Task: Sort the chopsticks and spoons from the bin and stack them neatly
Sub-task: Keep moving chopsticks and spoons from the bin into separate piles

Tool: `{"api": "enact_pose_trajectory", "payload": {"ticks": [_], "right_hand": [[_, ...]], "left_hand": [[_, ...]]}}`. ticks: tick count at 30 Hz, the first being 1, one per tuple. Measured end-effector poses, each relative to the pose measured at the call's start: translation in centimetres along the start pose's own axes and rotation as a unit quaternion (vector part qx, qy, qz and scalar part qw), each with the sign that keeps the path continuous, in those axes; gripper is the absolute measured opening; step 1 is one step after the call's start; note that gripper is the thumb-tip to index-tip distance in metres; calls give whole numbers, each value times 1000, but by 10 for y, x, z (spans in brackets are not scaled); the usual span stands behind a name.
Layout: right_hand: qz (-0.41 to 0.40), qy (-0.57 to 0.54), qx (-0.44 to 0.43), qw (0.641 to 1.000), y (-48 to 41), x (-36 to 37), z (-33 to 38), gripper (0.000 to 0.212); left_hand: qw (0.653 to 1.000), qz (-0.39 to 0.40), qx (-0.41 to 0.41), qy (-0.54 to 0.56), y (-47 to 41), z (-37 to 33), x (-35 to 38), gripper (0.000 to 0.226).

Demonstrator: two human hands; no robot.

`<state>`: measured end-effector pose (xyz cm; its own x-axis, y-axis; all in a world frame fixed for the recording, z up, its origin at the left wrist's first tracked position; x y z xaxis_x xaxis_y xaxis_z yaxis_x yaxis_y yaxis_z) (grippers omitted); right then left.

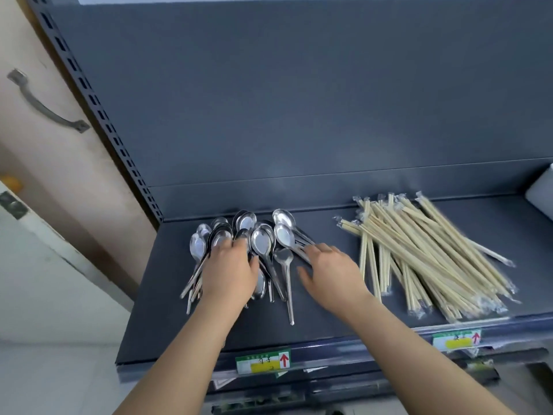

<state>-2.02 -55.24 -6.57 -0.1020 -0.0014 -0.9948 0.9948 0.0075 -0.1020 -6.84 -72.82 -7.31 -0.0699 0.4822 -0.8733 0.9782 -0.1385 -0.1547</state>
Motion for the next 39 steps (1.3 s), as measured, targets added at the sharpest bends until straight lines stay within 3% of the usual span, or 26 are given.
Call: {"api": "enact_pose_trajectory", "payload": {"ticks": [8,17,28,35,39], "right_hand": [[-72,10,76,994,41,-45,-88,29],[-87,44,187,978,121,-73,-276,24],[-65,52,290,953,199,-96,-506,29],[-45,6,319,947,178,-93,-622,36],[5,-18,313,949,151,-82,-682,38]], "left_hand": [[984,1,168,65,12,-121,9,26],[956,49,269,110,36,-311,89,30],[936,107,261,213,44,-519,192,31],[923,148,236,265,-5,-611,240,24],[920,188,197,281,-42,-653,275,29]]}}
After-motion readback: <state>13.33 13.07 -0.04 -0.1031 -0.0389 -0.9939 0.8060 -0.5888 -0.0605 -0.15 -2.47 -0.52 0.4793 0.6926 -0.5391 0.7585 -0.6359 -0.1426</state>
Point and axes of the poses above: each hand's wrist, its own y-axis away from the middle knuckle, its own x-axis out of the palm, z = x × y, the point moved 1 cm from there along -y, towards the middle knuckle, and after that the axes turned 13 degrees about y, right-handed, at the moved point
